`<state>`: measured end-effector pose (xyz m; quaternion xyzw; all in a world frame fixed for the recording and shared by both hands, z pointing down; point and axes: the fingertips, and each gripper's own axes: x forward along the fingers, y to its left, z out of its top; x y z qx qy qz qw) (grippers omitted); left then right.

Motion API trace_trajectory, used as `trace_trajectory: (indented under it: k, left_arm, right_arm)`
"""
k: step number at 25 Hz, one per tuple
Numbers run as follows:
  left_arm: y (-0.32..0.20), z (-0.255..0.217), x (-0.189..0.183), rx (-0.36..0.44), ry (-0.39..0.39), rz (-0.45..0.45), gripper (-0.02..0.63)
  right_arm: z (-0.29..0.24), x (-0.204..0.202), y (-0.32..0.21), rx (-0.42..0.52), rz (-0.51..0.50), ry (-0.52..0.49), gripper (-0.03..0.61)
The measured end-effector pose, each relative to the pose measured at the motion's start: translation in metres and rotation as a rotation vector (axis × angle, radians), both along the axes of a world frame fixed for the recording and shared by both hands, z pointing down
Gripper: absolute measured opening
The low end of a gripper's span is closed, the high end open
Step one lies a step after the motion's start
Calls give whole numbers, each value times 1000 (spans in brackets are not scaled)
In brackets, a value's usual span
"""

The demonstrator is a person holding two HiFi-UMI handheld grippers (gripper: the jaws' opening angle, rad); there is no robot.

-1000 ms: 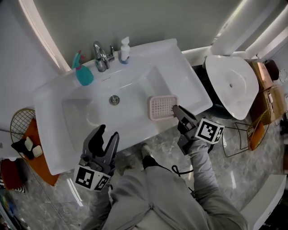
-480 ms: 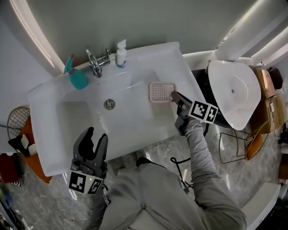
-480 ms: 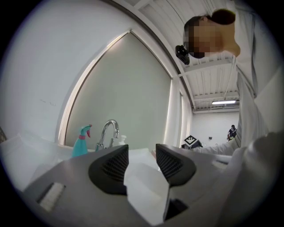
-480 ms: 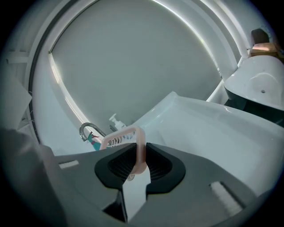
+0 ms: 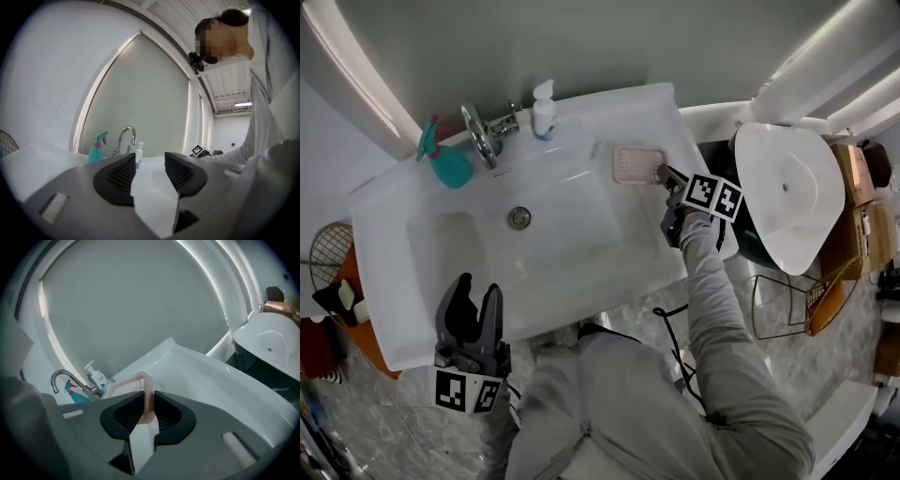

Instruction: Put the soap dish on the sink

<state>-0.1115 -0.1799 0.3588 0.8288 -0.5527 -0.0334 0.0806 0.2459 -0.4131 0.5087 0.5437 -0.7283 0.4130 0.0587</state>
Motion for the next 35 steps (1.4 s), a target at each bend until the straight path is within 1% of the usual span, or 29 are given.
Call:
trace_trajectory:
  k: [7,18,27,35]
  left_arm:
    - [-9,4,-1,-17,-2,-14,207]
    - [-17,6,-7,-35,-19,-57,210]
    - [-18,8,-5,-37,-21,-71,212]
    - [-16,8,-2,-38,-25,-71,213]
  right_arm:
    - [27,14,-35,-77,40,76,67]
    - [39,17,-79,-112,55,119,67]
    - [51,30,-84,-147,76,169,67]
    - [53,34,-84,-148,80,181,67]
